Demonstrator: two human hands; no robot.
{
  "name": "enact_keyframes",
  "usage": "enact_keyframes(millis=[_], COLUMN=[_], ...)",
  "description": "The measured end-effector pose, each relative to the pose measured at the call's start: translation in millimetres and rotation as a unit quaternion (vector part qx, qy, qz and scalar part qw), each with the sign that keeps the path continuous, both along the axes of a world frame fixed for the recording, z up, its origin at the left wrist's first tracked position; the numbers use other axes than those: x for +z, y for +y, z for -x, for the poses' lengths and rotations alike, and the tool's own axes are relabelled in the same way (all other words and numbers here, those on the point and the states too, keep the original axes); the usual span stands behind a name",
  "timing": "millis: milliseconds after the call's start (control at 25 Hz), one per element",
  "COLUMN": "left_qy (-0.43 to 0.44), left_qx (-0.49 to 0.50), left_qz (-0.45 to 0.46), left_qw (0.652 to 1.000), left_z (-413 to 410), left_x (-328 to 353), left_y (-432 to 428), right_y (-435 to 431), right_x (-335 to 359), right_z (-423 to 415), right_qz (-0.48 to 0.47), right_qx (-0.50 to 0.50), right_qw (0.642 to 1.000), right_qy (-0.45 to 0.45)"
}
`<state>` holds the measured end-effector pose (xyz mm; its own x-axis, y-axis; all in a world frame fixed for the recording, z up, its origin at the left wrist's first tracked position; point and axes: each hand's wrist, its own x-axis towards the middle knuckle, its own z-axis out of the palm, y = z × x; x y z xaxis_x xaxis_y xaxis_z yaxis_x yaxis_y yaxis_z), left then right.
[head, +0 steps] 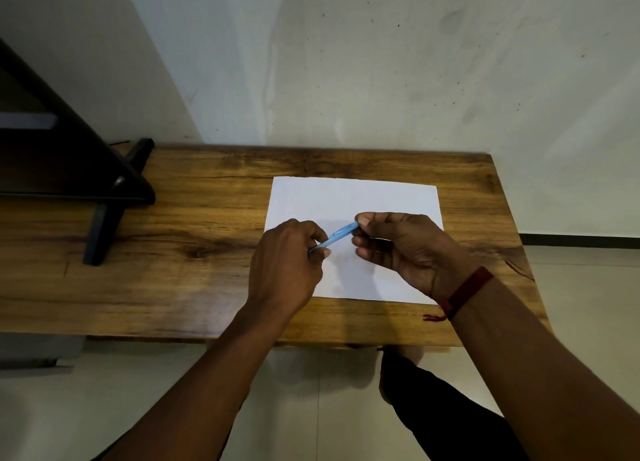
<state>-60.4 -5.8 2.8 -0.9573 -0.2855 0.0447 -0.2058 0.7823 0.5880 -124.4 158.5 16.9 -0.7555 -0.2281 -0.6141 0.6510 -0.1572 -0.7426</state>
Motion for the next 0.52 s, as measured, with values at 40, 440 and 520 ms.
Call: enact_keyframes(millis=[40, 440, 520], left_qy=[0.0, -0.093, -0.104], left_qx=[0.003, 0.062, 0.063], left_qz=[-0.01, -0.13, -0.146], left_qw=[1.0, 0.985, 0.982], left_z=[0, 2, 3], left_x=[1, 5, 5], left_y=[0, 5, 8], right_y=[0, 10, 6], right_x=[1, -37, -47], right_z=[0, 12, 16], right_qz=[-0.008, -0.543, -0.555], right_qx=[-0.006, 0.05, 0.068], right_qw=[1.0, 0.756, 0.742], right_qy=[0.005, 0.361, 0.369])
